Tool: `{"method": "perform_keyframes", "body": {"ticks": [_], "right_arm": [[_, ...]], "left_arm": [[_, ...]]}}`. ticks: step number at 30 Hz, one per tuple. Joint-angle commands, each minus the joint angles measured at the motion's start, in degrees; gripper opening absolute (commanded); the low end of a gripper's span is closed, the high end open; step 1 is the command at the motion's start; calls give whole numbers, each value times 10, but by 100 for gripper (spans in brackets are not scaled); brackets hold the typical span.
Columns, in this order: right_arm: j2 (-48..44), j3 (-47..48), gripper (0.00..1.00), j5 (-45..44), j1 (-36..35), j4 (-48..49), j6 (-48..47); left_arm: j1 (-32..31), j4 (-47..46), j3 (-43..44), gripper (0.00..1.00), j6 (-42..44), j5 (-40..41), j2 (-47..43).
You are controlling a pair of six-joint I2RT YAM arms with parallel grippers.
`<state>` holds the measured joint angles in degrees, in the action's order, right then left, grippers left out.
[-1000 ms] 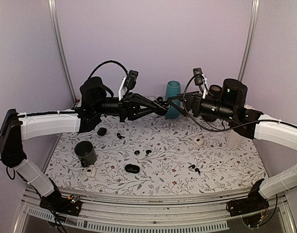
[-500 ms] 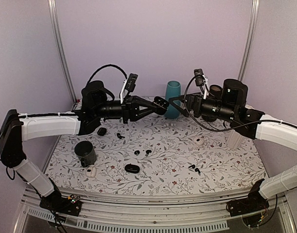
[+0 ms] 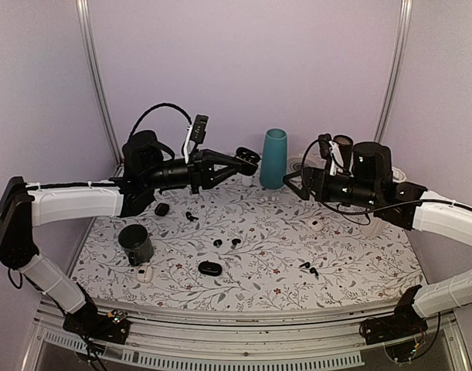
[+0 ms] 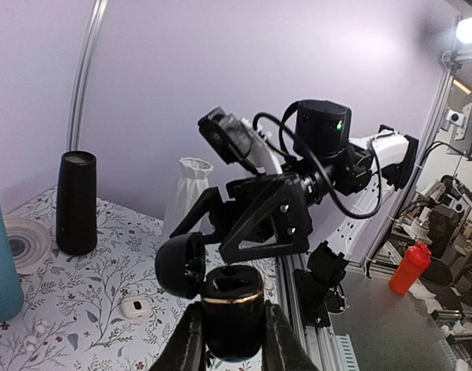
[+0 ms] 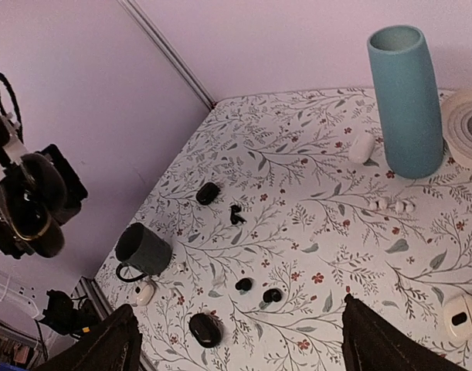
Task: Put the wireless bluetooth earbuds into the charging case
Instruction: Adjust the left earbud at the center of the board.
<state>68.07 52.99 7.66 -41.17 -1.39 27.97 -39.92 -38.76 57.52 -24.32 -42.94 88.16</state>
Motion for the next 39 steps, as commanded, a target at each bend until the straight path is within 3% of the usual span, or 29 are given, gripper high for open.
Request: {"method": "perform_keyframes", "body": {"ticks": [1, 7, 16, 29, 39], "right_arm": [[-28, -45, 87, -56, 6, -66, 71], [-18, -90, 78, -66, 9, -136, 121], [12, -162, 68, -42, 9, -167, 162], [99, -160, 52, -2, 8, -129, 164], [137, -161, 48, 25, 9, -105, 169]], "left_arm": [[8, -24, -4, 0, -6, 4, -14], [8, -26, -2, 0, -9, 4, -14], [8, -32, -2, 0, -17, 3, -13], [8, -29, -3, 0, -20, 4, -15], [8, -24, -1, 0, -18, 4, -13]]}}
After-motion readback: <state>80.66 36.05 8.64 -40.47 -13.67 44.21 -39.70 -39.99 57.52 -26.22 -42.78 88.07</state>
